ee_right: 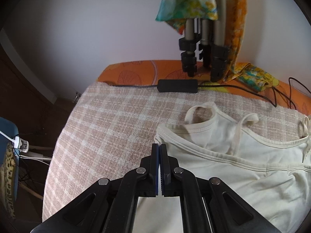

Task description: Fold small clothes

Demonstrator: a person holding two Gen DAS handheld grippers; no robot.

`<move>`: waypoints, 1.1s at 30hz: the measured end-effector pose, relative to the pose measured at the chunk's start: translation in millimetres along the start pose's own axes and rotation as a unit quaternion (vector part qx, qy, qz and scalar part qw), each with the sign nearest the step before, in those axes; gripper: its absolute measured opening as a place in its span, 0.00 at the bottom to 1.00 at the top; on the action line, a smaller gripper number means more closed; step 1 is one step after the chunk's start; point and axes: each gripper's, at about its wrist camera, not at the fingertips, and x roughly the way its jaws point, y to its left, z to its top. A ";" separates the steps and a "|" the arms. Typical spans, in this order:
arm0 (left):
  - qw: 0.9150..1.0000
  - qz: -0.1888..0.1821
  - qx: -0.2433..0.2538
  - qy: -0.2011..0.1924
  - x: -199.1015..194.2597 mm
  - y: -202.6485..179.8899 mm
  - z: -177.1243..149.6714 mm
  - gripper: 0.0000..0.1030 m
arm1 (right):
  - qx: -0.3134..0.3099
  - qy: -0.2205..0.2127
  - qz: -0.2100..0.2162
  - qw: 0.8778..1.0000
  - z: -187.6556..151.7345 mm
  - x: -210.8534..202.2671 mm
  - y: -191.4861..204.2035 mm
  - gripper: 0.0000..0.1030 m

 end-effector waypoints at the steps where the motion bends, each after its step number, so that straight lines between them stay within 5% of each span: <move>1: 1.000 -0.003 0.009 -0.001 -1.7 -3.9 0.7 0.04 | 0.002 -0.004 0.002 1.000 -0.4 -6.1 -4.8 0.00; 10: 0.997 -0.025 0.067 0.017 9.0 -49.2 -1.7 0.04 | 0.010 -0.024 -0.012 1.000 -9.3 -52.7 -48.4 0.00; 26: 0.988 -0.036 0.120 0.090 63.8 -95.7 -9.0 0.04 | 0.052 -0.010 -0.067 0.996 -22.2 -39.5 -109.7 0.00; 29: 0.985 -0.035 0.133 0.100 65.4 -104.3 -11.0 0.12 | 0.059 0.000 -0.066 0.996 -23.4 -39.8 -118.8 0.09; 31: 0.985 -0.038 0.138 0.101 63.3 -108.4 -11.7 0.20 | 0.073 -0.011 -0.047 0.996 -25.3 -51.0 -125.4 0.34; 33: 0.984 -0.043 0.148 0.093 55.6 -111.9 -14.6 0.21 | 0.079 -0.031 -0.022 0.996 -28.1 -72.1 -132.6 0.37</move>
